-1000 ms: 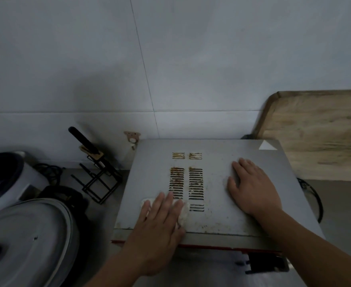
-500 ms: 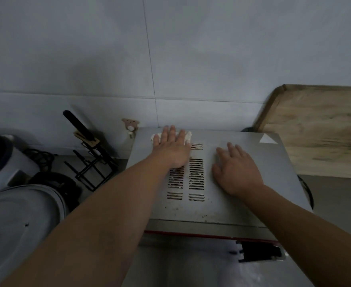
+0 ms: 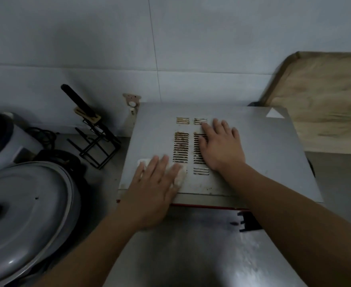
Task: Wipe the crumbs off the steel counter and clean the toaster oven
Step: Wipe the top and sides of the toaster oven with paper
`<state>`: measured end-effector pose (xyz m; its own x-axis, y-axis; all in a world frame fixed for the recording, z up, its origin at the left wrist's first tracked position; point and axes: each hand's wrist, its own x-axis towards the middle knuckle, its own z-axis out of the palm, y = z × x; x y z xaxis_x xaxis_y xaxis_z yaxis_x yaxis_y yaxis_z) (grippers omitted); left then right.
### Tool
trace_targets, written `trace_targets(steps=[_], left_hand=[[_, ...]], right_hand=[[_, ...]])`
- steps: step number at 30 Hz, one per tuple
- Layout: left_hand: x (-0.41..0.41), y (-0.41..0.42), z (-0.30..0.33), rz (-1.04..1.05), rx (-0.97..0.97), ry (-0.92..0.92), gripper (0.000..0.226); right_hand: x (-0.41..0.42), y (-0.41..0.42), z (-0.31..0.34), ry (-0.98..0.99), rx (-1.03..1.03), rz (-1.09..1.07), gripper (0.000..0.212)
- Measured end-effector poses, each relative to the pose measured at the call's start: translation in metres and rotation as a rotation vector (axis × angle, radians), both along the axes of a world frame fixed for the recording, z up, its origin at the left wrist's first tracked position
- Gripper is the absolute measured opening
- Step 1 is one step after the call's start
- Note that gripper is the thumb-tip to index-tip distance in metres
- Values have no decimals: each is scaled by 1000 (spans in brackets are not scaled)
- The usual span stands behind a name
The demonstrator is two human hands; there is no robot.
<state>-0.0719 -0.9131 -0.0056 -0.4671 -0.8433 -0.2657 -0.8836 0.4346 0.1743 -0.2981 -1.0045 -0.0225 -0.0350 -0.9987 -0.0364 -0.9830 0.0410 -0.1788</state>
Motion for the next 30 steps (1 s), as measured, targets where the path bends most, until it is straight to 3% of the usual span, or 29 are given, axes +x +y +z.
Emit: trace_targets(steps=[5, 10, 14, 22, 30], left_hand=[[27, 48, -17, 54, -39, -53, 57], [19, 31, -7, 66, -11, 2, 63], [19, -15, -9, 201, -76, 34, 59], [19, -121, -9, 307, 55, 107, 61], [26, -72, -10, 238, 7, 95, 63]], right_hand=[[1, 0, 0, 14, -16, 10, 64], [-1, -2, -2, 53, -30, 22, 66], [-1, -1, -3, 62, -25, 21, 67], [-1, -2, -3, 58, -35, 4, 65], [0, -1, 0, 55, -28, -3, 65]])
